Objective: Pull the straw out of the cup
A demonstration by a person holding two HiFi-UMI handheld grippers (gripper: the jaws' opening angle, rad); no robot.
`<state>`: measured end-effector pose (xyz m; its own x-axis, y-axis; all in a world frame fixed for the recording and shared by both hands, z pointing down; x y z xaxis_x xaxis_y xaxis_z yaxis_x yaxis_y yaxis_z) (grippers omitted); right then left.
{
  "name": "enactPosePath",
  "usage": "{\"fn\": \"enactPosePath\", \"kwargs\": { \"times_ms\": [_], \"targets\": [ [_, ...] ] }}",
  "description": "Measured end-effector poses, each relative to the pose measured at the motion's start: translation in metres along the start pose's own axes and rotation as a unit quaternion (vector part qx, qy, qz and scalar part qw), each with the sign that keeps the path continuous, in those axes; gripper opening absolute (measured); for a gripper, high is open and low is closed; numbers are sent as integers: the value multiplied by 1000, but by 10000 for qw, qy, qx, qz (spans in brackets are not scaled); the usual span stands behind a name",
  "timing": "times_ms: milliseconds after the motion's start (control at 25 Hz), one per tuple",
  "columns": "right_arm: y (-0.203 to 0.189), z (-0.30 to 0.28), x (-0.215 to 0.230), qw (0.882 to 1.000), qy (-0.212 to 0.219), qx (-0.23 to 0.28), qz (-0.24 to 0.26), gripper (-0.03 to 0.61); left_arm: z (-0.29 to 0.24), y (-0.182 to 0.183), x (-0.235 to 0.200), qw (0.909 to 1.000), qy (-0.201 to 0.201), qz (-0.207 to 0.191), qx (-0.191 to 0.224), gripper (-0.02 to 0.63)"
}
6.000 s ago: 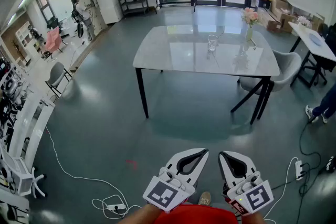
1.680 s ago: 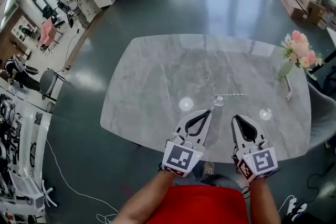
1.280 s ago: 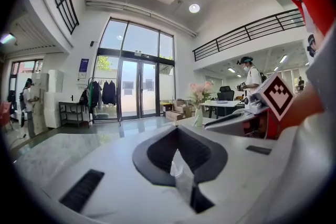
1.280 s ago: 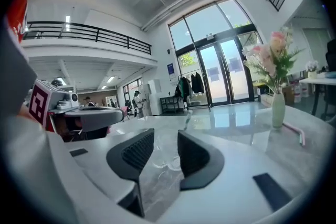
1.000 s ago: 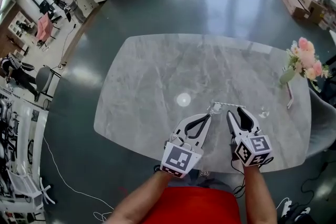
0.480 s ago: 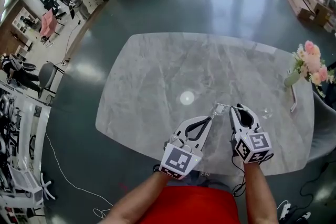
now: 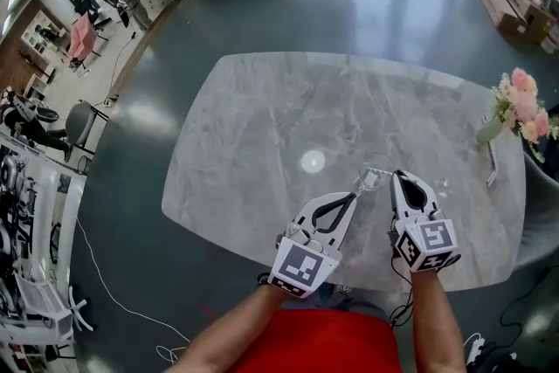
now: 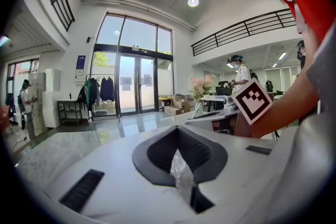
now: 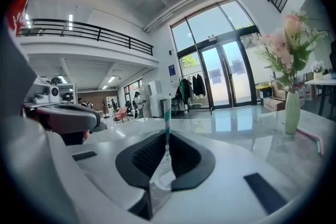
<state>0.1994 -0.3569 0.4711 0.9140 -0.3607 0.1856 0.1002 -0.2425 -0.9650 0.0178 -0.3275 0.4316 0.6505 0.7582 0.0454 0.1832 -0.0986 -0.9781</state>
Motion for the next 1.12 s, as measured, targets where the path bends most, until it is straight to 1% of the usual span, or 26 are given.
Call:
{"fn": "enactPosePath", "kwargs": {
  "times_ms": [120,240,400,520,680,720,1120],
  "targets": [
    [7,4,-2,10000,66,66,1,17,1,-1,0,10000,-17,-83,30,26],
    [16,12,-4,9998,108,154,39,17,2,1,1,9999,34,106,71,26],
    [40,31,-14,9992,115,379,52,17,12,8,-5,9997,55,-109,190,26],
    [62,47,-23,9982,161,565,96,17,21,20,-8,9992,126,-119,353,26],
    [86,68,-34,9962,250,814,194,16,32,38,-8,9982,218,225,505,26],
    [91,73,-37,9957,263,870,204,16,34,43,-8,9980,220,253,532,26],
    [141,123,-64,9877,277,1508,297,17,62,97,-3,9955,80,29,942,26]
  ]
}}
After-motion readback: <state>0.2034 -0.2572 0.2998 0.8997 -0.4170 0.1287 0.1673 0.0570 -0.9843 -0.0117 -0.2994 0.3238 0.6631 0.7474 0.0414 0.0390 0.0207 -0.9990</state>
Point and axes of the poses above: the fingertips, and each gripper's own axes: z backward along the fingers, x to its right, y out of its top, the point moved 8 cm from there along z, backward along the fingers, and after that the axes turned 2 degrees about x, right-handed, at the moved point
